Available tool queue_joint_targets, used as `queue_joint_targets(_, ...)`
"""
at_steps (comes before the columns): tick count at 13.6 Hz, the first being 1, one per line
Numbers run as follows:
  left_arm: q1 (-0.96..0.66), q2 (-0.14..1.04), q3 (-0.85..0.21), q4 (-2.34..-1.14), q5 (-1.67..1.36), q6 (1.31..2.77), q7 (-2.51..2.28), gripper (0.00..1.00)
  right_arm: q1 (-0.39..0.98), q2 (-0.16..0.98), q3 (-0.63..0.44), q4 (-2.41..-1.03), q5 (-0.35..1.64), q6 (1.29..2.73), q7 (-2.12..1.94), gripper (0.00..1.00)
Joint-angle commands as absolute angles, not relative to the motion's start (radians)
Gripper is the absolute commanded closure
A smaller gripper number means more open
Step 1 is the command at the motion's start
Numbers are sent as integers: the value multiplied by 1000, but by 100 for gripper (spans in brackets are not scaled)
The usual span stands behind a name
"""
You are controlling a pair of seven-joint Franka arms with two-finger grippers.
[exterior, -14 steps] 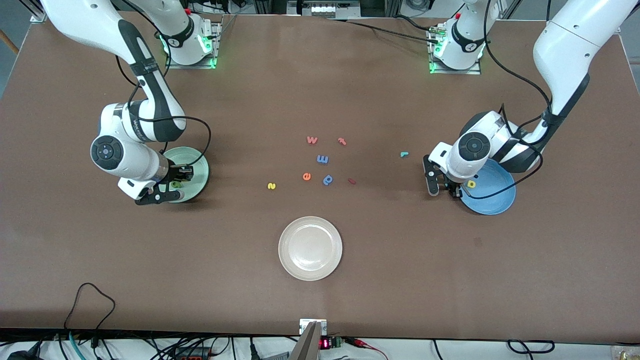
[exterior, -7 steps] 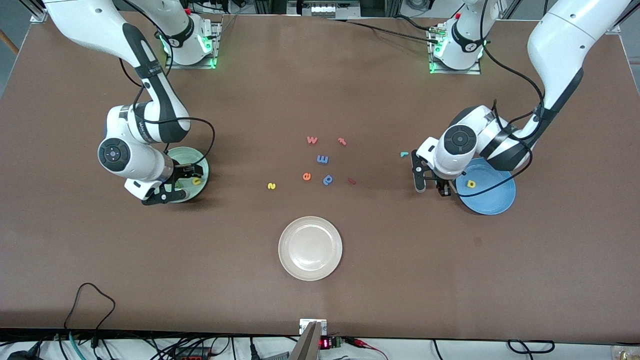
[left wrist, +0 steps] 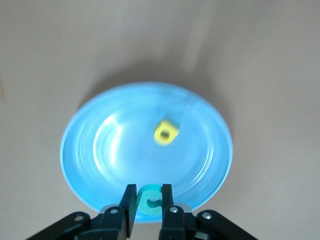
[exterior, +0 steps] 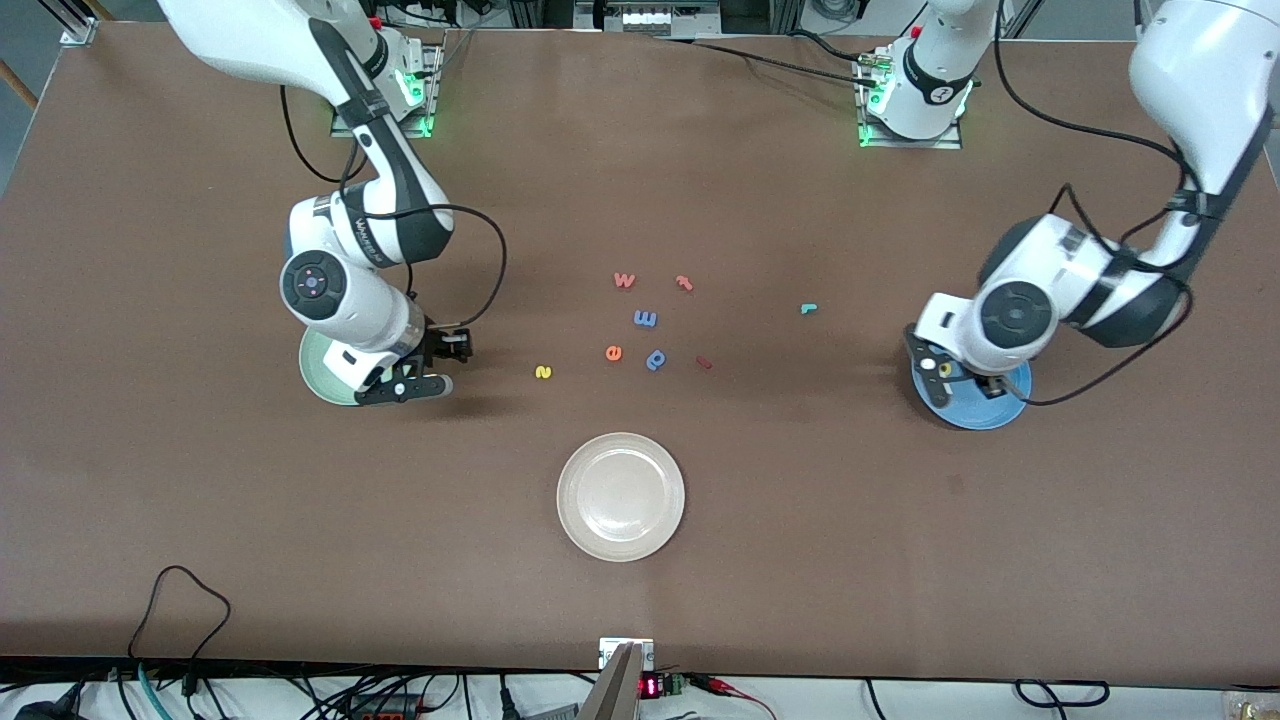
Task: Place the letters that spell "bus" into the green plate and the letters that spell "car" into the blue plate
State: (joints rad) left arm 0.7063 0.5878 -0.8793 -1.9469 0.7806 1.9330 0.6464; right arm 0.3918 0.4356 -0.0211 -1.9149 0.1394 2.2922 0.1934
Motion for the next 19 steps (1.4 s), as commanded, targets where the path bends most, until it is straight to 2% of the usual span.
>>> queue_joint_targets(1, 729, 583, -902, -1977, 779, 1941, 640, 0, 464, 503, -29, -1859, 198, 2324, 300, 49)
queue_joint_targets(5, 736, 571, -1037, -1963, 705, 1836, 477, 0, 544, 581, -40, -1799, 202, 2353, 437, 49)
queue_joint_targets(10, 726, 601, -1088, -1986, 502, 1830, -47, 0, 607, 661, -81, -1721, 202, 2391, 503, 49)
queue_joint_targets(14, 663, 615, -1126, -2123, 485, 2032, -576, 0, 626, 678, -89, -1718, 201, 2393, 508, 49)
queue_joint_targets(19, 615, 618, -1115, -2229, 576, 2241, -598, 0, 646, 701, -95, -1718, 179, 2390, 503, 48)
